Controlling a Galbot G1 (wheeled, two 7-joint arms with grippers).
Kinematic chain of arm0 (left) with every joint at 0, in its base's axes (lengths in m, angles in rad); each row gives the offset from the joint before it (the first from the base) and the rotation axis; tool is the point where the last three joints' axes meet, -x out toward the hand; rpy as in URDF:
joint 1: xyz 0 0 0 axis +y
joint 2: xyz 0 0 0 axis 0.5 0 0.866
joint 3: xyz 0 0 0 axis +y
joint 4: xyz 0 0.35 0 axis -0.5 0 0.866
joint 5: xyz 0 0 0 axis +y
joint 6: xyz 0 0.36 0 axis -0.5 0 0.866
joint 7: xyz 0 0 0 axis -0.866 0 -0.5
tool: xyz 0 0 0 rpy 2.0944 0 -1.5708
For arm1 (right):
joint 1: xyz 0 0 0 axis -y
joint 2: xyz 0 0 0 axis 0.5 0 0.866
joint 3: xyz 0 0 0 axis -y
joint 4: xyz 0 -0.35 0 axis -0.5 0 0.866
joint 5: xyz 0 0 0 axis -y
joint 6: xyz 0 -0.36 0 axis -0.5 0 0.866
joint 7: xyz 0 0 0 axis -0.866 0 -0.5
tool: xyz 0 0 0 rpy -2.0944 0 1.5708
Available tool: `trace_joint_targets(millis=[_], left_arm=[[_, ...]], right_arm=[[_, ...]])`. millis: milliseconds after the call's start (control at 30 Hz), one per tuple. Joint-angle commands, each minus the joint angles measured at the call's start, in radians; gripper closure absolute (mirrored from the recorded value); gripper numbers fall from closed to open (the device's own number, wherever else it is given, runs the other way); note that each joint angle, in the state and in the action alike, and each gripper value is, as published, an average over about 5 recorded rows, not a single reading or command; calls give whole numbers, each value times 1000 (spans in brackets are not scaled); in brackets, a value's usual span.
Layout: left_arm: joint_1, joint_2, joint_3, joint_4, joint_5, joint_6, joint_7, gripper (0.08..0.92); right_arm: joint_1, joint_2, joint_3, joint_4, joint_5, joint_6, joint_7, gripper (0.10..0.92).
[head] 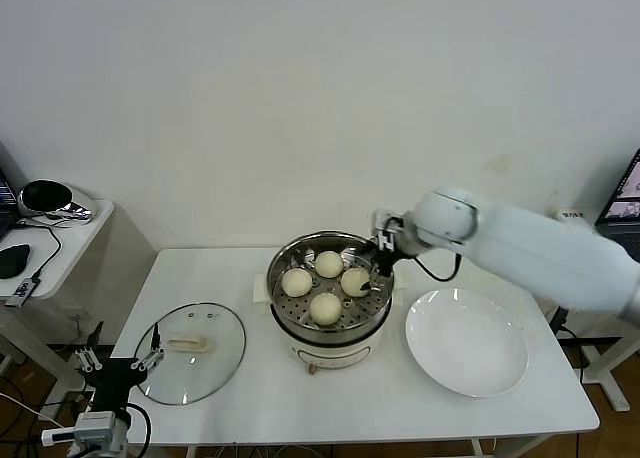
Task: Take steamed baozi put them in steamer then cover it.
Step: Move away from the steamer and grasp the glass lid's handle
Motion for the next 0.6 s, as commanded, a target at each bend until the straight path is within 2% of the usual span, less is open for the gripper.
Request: trace_joint_targets(millis=[33,233,600], left_arm=[[-2,-8,9,18,4,-14,-6,177],[-1,-8,9,50,36,-41,-11,177],[-11,-8,38,164,215,-131,-41,177]], right_arm=[[-763,-253,688,258,31,313,410,203],[-1207,-99,1117,253,-189,532,406,203],[-1557,370,1590,240,-423,783,303,203]])
